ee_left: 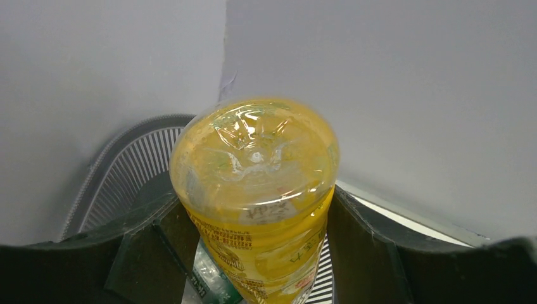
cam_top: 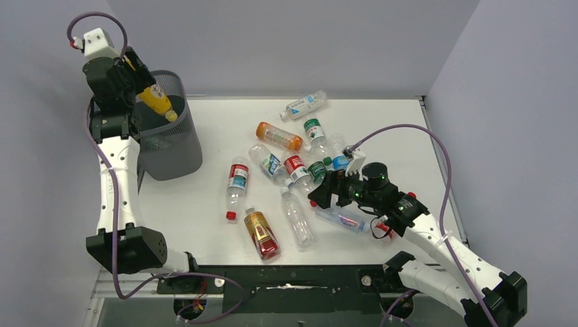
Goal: Put the plastic bottles in the bin
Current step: Place the plastic bottle in the trash bin.
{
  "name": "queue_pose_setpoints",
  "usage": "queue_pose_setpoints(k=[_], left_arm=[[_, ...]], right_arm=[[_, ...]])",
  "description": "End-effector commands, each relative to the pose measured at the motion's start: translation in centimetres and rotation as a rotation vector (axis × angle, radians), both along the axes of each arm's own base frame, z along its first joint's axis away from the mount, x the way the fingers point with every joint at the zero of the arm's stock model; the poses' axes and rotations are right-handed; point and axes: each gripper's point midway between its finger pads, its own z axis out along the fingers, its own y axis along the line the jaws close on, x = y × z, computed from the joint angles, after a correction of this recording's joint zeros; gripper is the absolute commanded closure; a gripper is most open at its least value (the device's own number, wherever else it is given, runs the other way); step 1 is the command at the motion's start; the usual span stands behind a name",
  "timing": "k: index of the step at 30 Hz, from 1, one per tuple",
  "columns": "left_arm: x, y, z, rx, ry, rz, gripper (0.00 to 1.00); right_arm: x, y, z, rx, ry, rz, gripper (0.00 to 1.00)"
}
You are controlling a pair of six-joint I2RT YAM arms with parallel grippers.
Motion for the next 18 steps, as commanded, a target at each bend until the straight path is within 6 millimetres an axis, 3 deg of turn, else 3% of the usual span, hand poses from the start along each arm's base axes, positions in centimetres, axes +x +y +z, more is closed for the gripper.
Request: queue_pose_setpoints(k=[1,5,13,18], left_arm=[[0.2,0.6,0.2,0.000,0.004,0.019,0.34],[0.3,0.6,-0.4,-0.012,0.028,0.022,0.20],[-0.4,-0.5,0.5,-0.031,0.026,-0.027,0.17],[-1.2,-4.2,2.6,-0.046,0.001,-0.142,0.16]], right_arm=[[0.5,0.8,1.3,0.031,-0.048,0.016,0.04],[0.6,0.9,1.1,0.028,-0.041,0.019,0.04],[0.5,1.0,0.6,0.036,-0.027,0.016,0.04],[0.7,0.9,0.6,0.031,-0.025,0.004,0.04]])
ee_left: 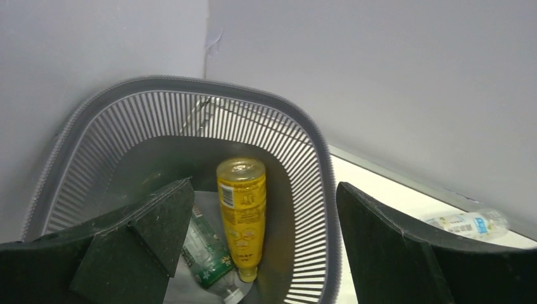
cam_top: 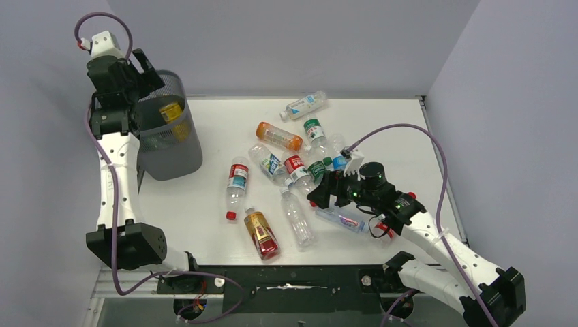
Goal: Put the plastic bottles in the bin
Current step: Place the plastic bottle in the trash bin.
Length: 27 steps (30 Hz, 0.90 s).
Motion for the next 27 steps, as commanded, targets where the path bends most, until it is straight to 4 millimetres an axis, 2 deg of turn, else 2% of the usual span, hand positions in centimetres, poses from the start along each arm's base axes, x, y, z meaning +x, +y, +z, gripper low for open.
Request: queue_pose_setpoints(k=[1,4,7,10,13,15,17,21,24,27], left_arm=[[-1.9,-4.1,6.2,0.010,-0.122,-0.107,0.16],[-2.5,-6.4,7.0,0.033,-0.119,-0.135,0.16],[-2.9,-8.8,7.3,0.008,-0.127,-0.205,0.16],[-3.0,-11.9,6.4,-0.010,-0.105,-0.294,0.16],[-3.0,-16.6,4.6,-0.026,-0.060,-0.429,0.16],[-3.0,-19.2,3.1,-0.046,-0.023,-0.512,0.16],[-3.1,-21.8,1.3,-0.068,0.013,-0.588,0.16],[-4.1,-27.4,-2.5,-0.091,0.086,-0.724,0.16],[-5.4,-31.9,-5.4,-0.112,0.147,-0.824,0.16],[-7.0,-36.3,-7.8,-0.160,0.179,-0.922,0.16]], right_arm=[[0.6,0.6,1.5,0.036,-0.050,-0.005,0.04],[1.1,0.2,2.1,0.027,-0.060,-0.036,0.04],[2.1,-1.1,3.0,-0.013,-0.077,-0.126,0.04],[3.1,-4.4,3.1,-0.115,-0.048,-0.312,0.04],[3.3,-8.7,3.0,-0.216,-0.026,-0.529,0.00],[3.1,-11.3,3.7,-0.244,-0.029,-0.665,0.02],[2.7,-13.5,5.4,-0.233,-0.059,-0.776,0.02],[2.0,-16.2,10.9,-0.126,-0.179,-0.897,0.02],[1.5,-17.7,14.0,-0.088,-0.245,-0.946,0.02],[1.3,-18.4,15.9,-0.087,-0.277,-0.970,0.02]])
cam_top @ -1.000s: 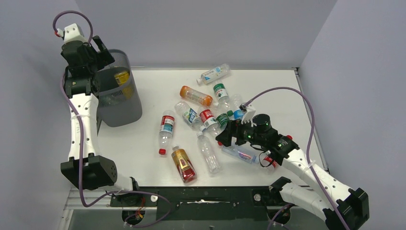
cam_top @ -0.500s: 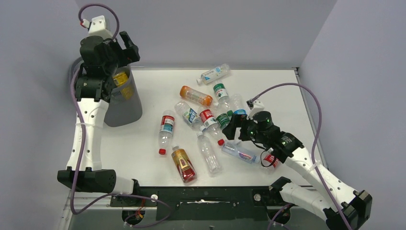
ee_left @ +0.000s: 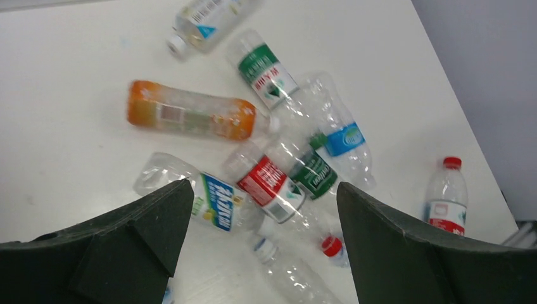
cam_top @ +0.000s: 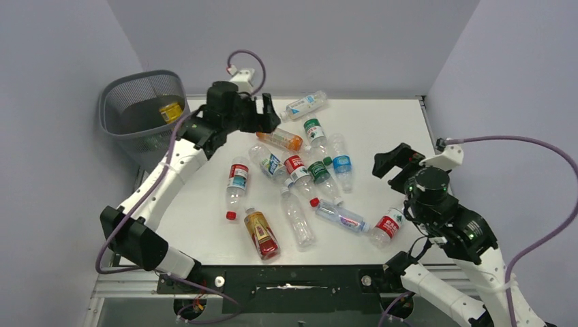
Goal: Put the plastic bottles in the bin
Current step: Place the plastic bottle in the trash bin, then pick up the plastic bottle at the center of the board.
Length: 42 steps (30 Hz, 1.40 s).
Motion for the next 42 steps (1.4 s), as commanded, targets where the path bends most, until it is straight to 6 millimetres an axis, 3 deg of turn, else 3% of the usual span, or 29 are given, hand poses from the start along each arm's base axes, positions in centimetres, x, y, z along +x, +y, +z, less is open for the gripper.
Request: queue_pose_setpoints(k=[1,6,11,18,21,23,29,34,42], left_arm=[[-2.2,-6.8,-0.8,-0.112,0.004,-0.160,0.16],[-6.9,-15.3,-3.4,-0.149,0.075,-0.334,0.16],[-10.7,-21.9,-4.8,-0.169,0.113,-0.459,0.16],[-14.1,-28.3,-6.5,-0.185,0.155,-0.583,0.16],[-15.6,-31.0,-8.4,-0.162,0.176,-0.628,0.16],[-16.4,-32.2,-9.1,-0.150,0.184,-0.651,0.16],[-18.5,-35.8,-14.0,-0.105,0.254,-0.710,0.16],[-20.2,-38.3,-15.9,-0.090,0.273,-0.763,0.16],[-21.0,-40.4,-19.3,0.039,0.269,-0.788,0.16]], right_arm=[[0.0,-2.7,3.8,-0.019,-0.086,-0.128,0.02],[0.5,-1.2,6.8,0.011,-0.156,-0.046,0.02],[1.3,0.6,7.5,0.008,-0.149,0.028,0.02],[0.9,1.7,8.0,0.038,-0.170,0.098,0.02],[0.5,1.9,8.3,0.050,-0.182,0.120,0.02],[0.2,2.0,8.5,0.058,-0.190,0.134,0.02],[-0.7,2.3,9.2,0.081,-0.227,0.182,0.02],[-1.0,3.1,9.2,0.087,-0.240,0.236,0.02],[-0.9,4.0,8.4,0.083,-0.228,0.277,0.02]])
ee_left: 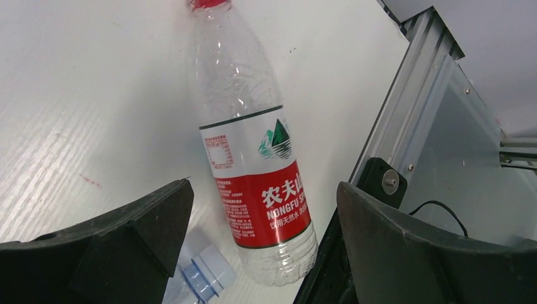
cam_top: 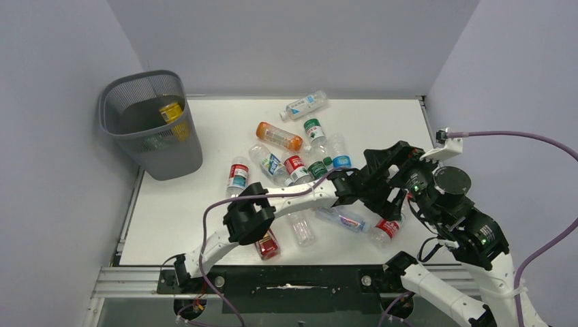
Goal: Put the plastic bottles in the bin
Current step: Pick up the plastic bottle at the center of the board.
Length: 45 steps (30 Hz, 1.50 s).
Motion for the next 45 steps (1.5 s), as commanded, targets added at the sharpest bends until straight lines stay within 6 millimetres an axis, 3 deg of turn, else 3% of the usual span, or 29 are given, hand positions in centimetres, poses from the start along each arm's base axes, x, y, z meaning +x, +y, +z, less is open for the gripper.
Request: queue_pose_setpoints(k=[1,7,22,25,31,38,45], left_arm=[[-0.2,-1.5,1.6,-0.016,-0.067,-0.036,0.16],[-0.2,-1.6,-0.8,0.049,-0.089,-0.031,0.16],[-1.4,-1.7,-4.6,0.128,-0.101,-0.073,0.16],[-1.3,-1.5,-4.7,0.138,-0.119,-0.071,0.23],[-0.9,-1.6,-2.1,0.092,-0.157,-0.070,0.40],[-1.1,-2.2,3.2,-0.006,-0.155,-0.081,0.41],[-1.4,-2.3,6.0,-0.070,-0.116,-0.087,0.41]], right_arm=[[0.3,0.8,1.1,0.015,-0.049,0.035,0.02],[0.5,1.0,0.1,0.000,-0.029,0.040,0.02],[0.9,1.7,-1.6,-0.010,0.001,0.059,0.02],[0.9,1.8,-1.6,-0.011,0.003,0.061,0.02],[1.0,1.9,-1.6,-0.010,0.002,0.064,0.02],[0.6,2.0,-0.5,0.004,-0.022,0.082,0.02],[-0.6,2.4,2.2,0.042,-0.112,0.150,0.02]])
